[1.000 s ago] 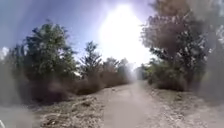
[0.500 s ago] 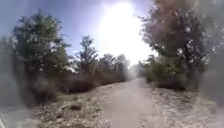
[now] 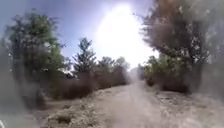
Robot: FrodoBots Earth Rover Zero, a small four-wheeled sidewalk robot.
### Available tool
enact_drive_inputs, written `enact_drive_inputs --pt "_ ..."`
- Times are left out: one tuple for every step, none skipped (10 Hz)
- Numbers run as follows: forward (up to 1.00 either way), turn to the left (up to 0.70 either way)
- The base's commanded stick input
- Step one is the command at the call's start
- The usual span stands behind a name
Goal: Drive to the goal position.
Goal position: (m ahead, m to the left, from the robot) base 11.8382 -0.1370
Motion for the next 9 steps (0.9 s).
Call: enact_drive_inputs --pt "0.70 -0.01" --pt "0.70 0.00" --pt "0.70 0.00" --pt "0.70 0.00" --pt "0.70 0.00" --pt "0.70 0.00" --pt "0.70 0.00" --pt "0.70 0.00" --pt "0.70 0.00"
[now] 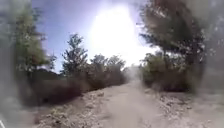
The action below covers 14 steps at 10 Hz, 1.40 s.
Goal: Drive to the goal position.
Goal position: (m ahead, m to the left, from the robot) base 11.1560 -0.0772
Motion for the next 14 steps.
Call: enact_drive_inputs --pt "0.70 0.00" --pt "0.70 0.00" --pt "0.70 0.00" --pt "0.70 0.00" --pt "0.70 0.00" --pt "0.70 0.00" --pt "0.70 0.00" --pt "0.70 0.00" --pt "0.70 0.00" --pt "0.70 0.00" --pt "0.70 0.00" --pt "0.70 0.00" --pt "0.70 0.00" --pt "0.70 0.00"
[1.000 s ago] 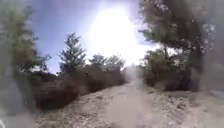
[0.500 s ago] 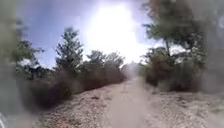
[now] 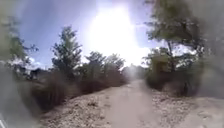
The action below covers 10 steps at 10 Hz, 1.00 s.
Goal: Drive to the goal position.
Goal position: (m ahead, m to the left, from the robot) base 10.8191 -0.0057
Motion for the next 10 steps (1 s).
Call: enact_drive_inputs --pt "0.70 0.00" --pt "0.70 0.00" --pt "0.70 0.00" --pt "0.70 0.00" --pt "0.70 0.00" --pt "0.70 0.00" --pt "0.70 0.00" --pt "0.70 0.00" --pt "0.70 -0.06" --pt "0.70 -0.12"
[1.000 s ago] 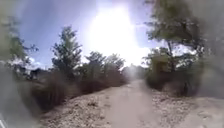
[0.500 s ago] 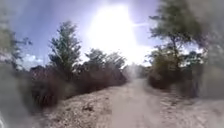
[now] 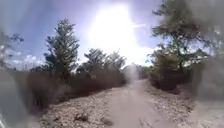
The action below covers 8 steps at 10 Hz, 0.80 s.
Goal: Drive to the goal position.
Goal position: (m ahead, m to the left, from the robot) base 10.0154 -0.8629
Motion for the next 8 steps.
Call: enact_drive_inputs --pt "0.70 -0.14" --pt "0.70 -0.14" --pt "0.70 -0.14" --pt "0.70 -0.08" --pt "0.70 0.00" --pt "0.70 0.00" --pt "0.70 0.00" --pt "0.70 0.00"
